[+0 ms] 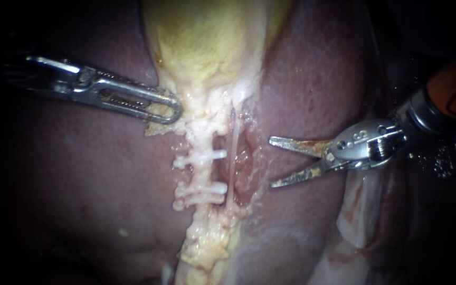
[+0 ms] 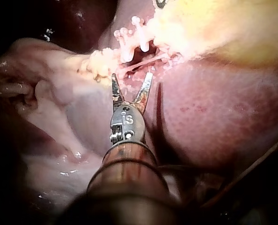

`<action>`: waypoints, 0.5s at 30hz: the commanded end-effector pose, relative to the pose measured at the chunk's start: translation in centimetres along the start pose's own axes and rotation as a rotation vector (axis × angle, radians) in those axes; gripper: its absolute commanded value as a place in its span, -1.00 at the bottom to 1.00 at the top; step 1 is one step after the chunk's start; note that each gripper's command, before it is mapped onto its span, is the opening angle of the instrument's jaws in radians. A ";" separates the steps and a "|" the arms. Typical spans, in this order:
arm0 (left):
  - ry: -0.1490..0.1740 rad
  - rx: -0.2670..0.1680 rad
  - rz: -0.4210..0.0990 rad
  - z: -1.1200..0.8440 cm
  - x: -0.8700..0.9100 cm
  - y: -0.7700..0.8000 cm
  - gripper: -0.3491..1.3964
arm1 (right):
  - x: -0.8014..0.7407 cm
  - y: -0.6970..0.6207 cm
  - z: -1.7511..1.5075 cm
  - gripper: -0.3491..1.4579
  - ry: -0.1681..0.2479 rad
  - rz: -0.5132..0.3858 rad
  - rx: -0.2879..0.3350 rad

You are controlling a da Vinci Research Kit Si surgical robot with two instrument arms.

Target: Go to the cutting position left tube

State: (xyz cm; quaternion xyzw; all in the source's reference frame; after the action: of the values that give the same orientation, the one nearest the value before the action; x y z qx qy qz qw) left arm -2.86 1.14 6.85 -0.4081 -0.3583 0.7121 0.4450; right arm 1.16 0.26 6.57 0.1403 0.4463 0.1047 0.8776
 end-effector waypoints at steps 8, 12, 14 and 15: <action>-0.014 -0.022 -0.014 -0.40 0.15 0.24 -1.00 | 0.00 0.00 0.00 0.97 0.000 0.000 0.000; 0.001 -0.030 -0.018 -0.62 0.25 0.40 -1.00 | 0.01 0.00 0.02 0.97 0.002 0.001 0.005; 0.003 -0.028 -0.016 -0.70 0.28 0.48 -1.00 | 0.03 0.00 0.03 0.97 0.005 0.002 0.016; 0.005 -0.030 -0.017 -0.73 0.29 0.51 -1.00 | 0.04 -0.01 0.04 0.97 0.006 0.002 0.021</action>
State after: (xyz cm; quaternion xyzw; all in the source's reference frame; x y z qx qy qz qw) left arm -2.46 1.34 6.01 -0.4139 -0.3701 0.7028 0.4448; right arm 1.23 0.26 6.56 0.1522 0.4510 0.0997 0.8738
